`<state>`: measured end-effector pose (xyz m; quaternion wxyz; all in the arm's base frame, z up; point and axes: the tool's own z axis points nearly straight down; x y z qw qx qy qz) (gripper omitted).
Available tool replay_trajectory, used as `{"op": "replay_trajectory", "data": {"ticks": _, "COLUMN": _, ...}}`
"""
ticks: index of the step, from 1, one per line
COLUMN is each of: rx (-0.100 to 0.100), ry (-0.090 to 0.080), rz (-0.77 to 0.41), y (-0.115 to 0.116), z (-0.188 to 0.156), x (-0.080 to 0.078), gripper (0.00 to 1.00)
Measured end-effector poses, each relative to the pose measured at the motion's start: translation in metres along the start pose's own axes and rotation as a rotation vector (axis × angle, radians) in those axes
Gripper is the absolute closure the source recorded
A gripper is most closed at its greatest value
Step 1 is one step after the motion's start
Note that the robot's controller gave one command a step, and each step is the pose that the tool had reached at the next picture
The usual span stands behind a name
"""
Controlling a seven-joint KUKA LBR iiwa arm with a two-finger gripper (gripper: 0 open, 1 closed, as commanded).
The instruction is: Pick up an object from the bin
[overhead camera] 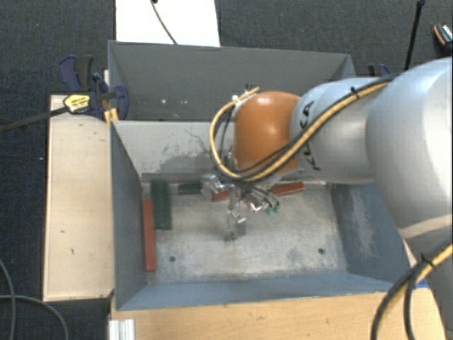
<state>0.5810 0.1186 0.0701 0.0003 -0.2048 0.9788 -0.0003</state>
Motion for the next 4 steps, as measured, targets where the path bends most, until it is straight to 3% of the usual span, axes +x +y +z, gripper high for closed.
{"op": "replay_trajectory", "data": {"ticks": 1, "rx": 0.003, "ry": -0.003, "rz": -0.057, "y": -0.069, "z": -0.001, "x": 0.018, "gripper": 0.0}}
{"op": "replay_trajectory", "data": {"ticks": 2, "rx": 0.001, "ry": 0.0, "rz": -0.058, "y": -0.118, "z": -0.005, "x": 0.042, "gripper": 0.0}}
{"op": "replay_trajectory", "data": {"ticks": 3, "rx": -0.002, "ry": 0.0, "rz": -0.059, "y": -0.115, "z": -0.005, "x": 0.041, "gripper": 1.0}}
{"op": "replay_trajectory", "data": {"ticks": 4, "rx": 0.004, "ry": -0.009, "rz": -0.125, "y": -0.121, "z": -0.147, "x": 0.061, "gripper": 1.0}}
